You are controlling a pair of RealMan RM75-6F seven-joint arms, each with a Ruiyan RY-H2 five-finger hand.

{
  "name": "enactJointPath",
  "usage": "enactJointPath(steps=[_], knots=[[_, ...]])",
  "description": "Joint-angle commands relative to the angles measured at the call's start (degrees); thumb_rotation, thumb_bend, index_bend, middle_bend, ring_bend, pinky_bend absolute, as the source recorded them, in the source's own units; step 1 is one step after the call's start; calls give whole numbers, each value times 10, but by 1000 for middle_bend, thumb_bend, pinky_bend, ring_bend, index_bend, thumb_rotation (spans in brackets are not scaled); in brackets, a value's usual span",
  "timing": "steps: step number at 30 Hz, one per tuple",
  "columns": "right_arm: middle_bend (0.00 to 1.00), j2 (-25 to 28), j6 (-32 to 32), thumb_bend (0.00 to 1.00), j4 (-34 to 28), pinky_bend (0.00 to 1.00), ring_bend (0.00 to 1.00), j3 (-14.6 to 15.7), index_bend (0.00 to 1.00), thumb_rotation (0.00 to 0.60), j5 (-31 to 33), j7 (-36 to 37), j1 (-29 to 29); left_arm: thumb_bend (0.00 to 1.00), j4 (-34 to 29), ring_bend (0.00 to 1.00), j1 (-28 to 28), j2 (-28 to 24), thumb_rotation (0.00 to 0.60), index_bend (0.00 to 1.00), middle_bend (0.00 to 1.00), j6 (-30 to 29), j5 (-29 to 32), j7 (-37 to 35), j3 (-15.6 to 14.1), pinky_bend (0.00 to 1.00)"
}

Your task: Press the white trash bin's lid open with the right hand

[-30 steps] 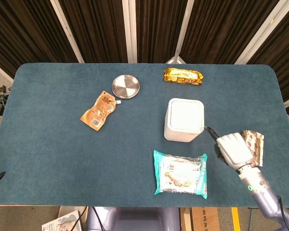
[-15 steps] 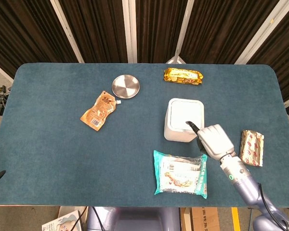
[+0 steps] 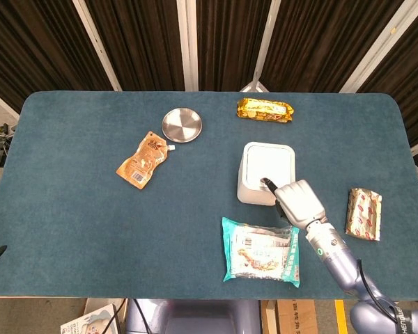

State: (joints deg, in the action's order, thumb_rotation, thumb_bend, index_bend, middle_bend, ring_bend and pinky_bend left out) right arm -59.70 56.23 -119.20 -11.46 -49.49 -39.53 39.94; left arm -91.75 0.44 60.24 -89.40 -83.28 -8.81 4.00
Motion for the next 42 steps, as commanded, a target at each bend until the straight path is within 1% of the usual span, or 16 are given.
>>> enactJointPath(steps=[1, 8, 11, 12, 13, 15, 17, 18, 20, 24, 26, 28, 31, 32, 38, 42], knots=[[868, -2, 3, 753, 3, 857, 853, 5, 242, 600, 6, -1, 4, 4, 0, 0, 0, 0, 600, 184, 105, 0, 0, 0, 0, 142], [868, -5, 3, 753, 9, 857, 853, 18, 263, 600, 10, 4, 10, 4, 0, 0, 2, 0, 600, 184, 105, -2, 0, -1, 0, 142], [867, -3, 16, 742, 4, 857, 852, 11, 240, 600, 2, 16, 9, 4, 0, 0, 2, 0, 600, 184, 105, -2, 1, -1, 0, 142], [866, -2, 34, 691, 0, 857, 847, 2, 234, 600, -12, 29, 5, 4, 0, 0, 2, 0, 600, 184, 105, -3, 0, -1, 0, 142], [840, -1, 47, 577, -3, 857, 829, -3, 222, 600, -23, 38, 0, 4, 0, 0, 2, 0, 600, 184, 105, -3, 0, -1, 0, 142], [751, 4, 77, 405, -7, 856, 774, -13, 203, 600, -44, 55, -12, 4, 0, 0, 2, -1, 600, 184, 105, -3, 0, -1, 0, 142], [570, 17, 106, 302, -15, 827, 669, -21, 184, 600, -59, 74, -27, 4, 1, 0, 2, -1, 600, 184, 105, -2, 1, -2, 0, 142], [513, 25, 119, 288, -20, 803, 632, -24, 180, 600, -66, 83, -36, 4, 1, 0, 2, -1, 600, 184, 105, -2, 2, -3, 0, 142], [372, 51, 154, 262, -35, 685, 522, -29, 172, 600, -82, 110, -62, 4, 1, 0, 2, -1, 600, 184, 105, -1, 4, -2, 1, 142], [225, 91, 199, 252, -51, 466, 363, -26, 169, 600, -118, 158, -108, 4, 0, 0, 1, 0, 600, 184, 105, 0, 3, 1, 1, 142], [162, 105, 219, 253, -50, 374, 283, -13, 158, 600, -146, 179, -135, 4, -1, 0, 1, 0, 600, 184, 105, -1, 0, 3, 0, 142], [125, 113, 235, 252, -42, 325, 233, 7, 149, 600, -179, 193, -160, 4, -2, 0, 1, 0, 600, 184, 105, -2, -1, 4, 0, 142], [99, 106, 260, 252, -19, 247, 190, 40, 148, 600, -232, 225, -200, 4, -3, 0, 2, 0, 600, 184, 105, -3, -1, 6, 0, 142], [97, 96, 274, 241, -1, 219, 182, 59, 147, 600, -262, 246, -220, 4, -3, 0, 2, 0, 600, 184, 105, -5, -2, 6, -1, 142], [94, 37, 339, 215, 93, 167, 113, 125, 127, 600, -377, 314, -292, 4, -2, 0, 6, -1, 600, 184, 105, -11, -2, -2, 0, 142], [94, 3, 365, 216, 146, 163, 104, 160, 127, 600, -415, 328, -329, 4, 1, 0, 9, -2, 600, 184, 105, -18, -5, -11, 0, 142]])
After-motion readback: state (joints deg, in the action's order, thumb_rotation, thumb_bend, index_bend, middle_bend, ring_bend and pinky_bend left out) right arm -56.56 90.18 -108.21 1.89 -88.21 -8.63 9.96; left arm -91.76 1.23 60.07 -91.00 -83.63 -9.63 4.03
